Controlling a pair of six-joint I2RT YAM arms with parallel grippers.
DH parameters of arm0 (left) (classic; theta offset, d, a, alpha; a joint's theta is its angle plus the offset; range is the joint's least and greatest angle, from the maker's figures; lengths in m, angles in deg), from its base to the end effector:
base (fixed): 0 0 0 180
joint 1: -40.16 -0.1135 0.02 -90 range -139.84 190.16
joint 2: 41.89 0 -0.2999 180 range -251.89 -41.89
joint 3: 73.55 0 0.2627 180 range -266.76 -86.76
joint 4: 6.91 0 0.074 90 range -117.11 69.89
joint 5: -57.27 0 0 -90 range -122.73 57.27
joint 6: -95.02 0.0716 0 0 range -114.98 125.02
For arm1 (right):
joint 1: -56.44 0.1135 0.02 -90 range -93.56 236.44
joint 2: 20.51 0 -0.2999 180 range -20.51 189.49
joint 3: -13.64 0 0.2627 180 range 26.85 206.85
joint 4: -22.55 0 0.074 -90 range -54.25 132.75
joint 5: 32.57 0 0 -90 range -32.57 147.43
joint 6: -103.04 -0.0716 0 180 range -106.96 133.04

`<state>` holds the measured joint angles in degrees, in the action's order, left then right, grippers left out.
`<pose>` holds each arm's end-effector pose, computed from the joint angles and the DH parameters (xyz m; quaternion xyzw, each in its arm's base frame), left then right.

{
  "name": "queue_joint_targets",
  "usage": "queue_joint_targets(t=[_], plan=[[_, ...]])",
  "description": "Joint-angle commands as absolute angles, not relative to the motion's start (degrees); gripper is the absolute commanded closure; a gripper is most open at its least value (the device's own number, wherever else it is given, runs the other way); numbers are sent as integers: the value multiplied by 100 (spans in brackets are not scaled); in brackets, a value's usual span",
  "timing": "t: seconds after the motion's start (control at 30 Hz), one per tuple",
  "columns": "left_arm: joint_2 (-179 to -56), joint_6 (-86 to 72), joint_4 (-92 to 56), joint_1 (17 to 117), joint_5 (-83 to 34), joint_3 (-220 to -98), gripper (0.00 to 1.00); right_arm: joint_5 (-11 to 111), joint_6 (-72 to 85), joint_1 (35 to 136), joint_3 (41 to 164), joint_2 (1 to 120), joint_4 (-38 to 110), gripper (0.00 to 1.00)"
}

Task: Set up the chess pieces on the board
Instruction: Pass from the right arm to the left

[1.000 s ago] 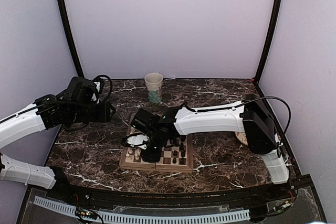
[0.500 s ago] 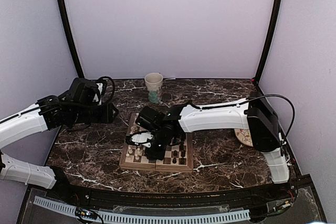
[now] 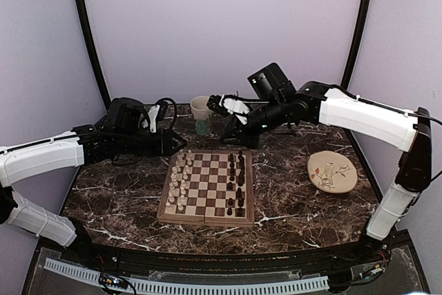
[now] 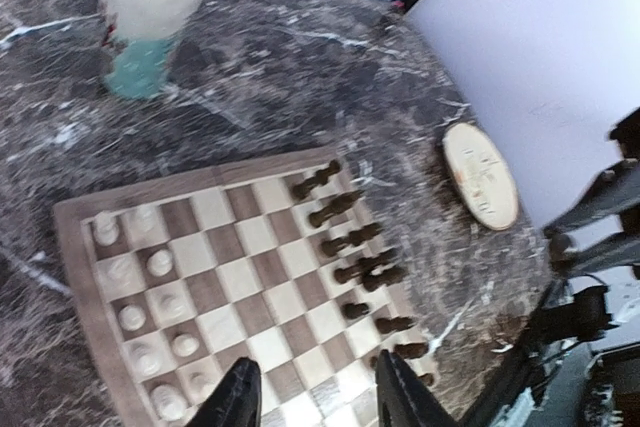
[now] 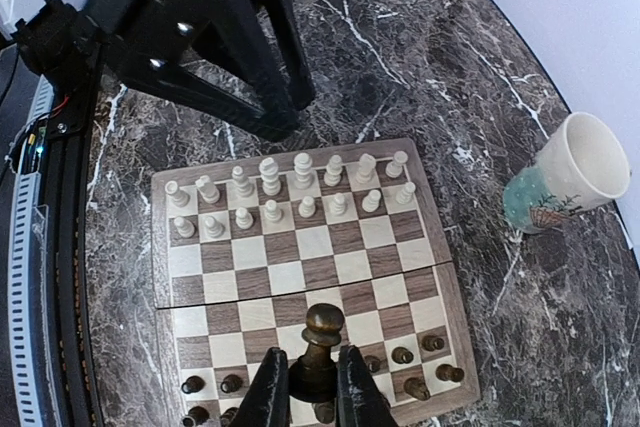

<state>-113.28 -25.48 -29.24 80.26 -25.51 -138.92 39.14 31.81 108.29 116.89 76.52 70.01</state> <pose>0.2338 -0.2086 0.3013 0.1039 0.8513 -0.3396 0.3861 0.2446 0.3478 0.3460 -0.5733 0.6959 0.2548 0.3495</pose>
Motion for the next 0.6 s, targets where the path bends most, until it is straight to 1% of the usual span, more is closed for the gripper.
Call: queue_joint_targets(t=[0.0,0.23,0.43,0.57], plan=[[-11440,-2927,-1332,7998,-1214,-14006,59,3654,3439,10632,11387,7558,6749,90],[-12209,-3848,27,7998,-112,-14138,59,3486,3524,10583,11559,7547,6810,89],[-12571,-4186,599,8014,188,-14108,59,3346,3485,10584,11623,7640,6842,88],[-12695,-4234,654,8078,340,-14140,61,3300,3466,10584,11614,7689,6836,88]])
